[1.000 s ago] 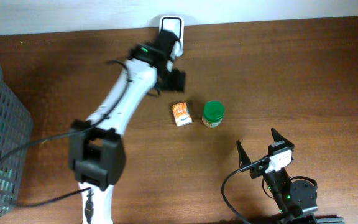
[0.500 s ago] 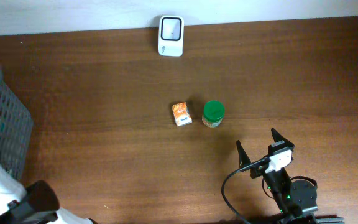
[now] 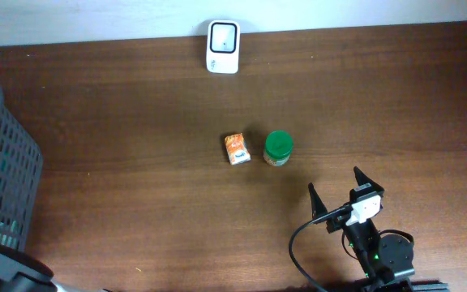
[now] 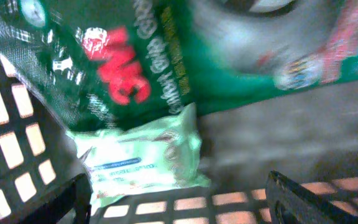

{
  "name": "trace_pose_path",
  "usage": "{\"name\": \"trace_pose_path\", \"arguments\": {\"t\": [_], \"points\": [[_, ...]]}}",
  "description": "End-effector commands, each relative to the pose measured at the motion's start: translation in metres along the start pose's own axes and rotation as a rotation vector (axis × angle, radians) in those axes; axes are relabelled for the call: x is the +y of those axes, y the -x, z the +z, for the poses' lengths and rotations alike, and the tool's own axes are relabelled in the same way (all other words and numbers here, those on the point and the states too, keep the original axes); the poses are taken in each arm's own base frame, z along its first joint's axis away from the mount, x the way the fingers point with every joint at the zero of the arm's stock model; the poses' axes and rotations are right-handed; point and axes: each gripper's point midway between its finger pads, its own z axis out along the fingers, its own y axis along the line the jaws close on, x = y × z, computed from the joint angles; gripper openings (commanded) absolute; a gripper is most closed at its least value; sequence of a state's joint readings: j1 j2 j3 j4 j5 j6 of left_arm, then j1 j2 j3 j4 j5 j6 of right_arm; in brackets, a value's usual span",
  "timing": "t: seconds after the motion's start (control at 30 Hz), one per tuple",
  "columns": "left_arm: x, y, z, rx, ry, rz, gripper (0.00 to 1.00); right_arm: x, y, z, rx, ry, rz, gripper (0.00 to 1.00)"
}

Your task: Scan the item barcode

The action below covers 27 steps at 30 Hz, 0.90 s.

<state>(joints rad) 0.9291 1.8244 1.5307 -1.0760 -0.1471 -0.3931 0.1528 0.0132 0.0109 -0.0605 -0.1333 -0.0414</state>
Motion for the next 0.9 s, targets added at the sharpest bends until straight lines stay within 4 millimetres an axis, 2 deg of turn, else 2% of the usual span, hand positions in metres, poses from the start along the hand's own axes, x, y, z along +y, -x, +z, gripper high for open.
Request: {"name": "trace_pose_path", "arguments": {"t": [0.0, 0.17, 0.27, 0.37, 0.47, 0.7, 0.8, 0.83, 0.87], "points": [[0.006, -0.01, 0.02, 0.008, 0.018, -0.015, 0.77, 0.001, -0.002, 0.0, 0.004, 0.006, -0.003, 0.98], [0.022, -0.026, 0.045, 0.016, 0.103, -0.007, 0.77, 0.001, -0.002, 0.0, 0.004, 0.006, -0.003, 0.98], [0.028, -0.027, 0.053, -0.001, 0.135, -0.007, 0.76, 0.001, -0.002, 0.0, 0.004, 0.006, -0.003, 0.98], [0.026, -0.024, 0.055, -0.015, 0.128, -0.009, 0.75, 0.001, -0.002, 0.0, 0.004, 0.006, -0.003, 0.98], [0.025, -0.026, 0.055, -0.007, 0.122, -0.008, 0.68, 0.001, -0.002, 0.0, 0.004, 0.006, -0.003, 0.98], [0.026, -0.048, 0.07, 0.047, 0.113, 0.001, 0.69, 0.001, -0.002, 0.0, 0.004, 0.006, -0.003, 0.98], [0.026, -0.048, 0.071, 0.043, 0.111, 0.0, 0.63, 0.001, -0.002, 0.0, 0.004, 0.006, -0.003, 0.98], [0.026, -0.047, 0.071, 0.042, 0.111, 0.0, 0.56, 0.001, -0.002, 0.0, 0.004, 0.006, -0.003, 0.99], [0.026, -0.047, 0.071, 0.042, 0.11, 0.0, 0.43, 0.001, -0.002, 0.0, 0.004, 0.006, -0.003, 0.98]]}}
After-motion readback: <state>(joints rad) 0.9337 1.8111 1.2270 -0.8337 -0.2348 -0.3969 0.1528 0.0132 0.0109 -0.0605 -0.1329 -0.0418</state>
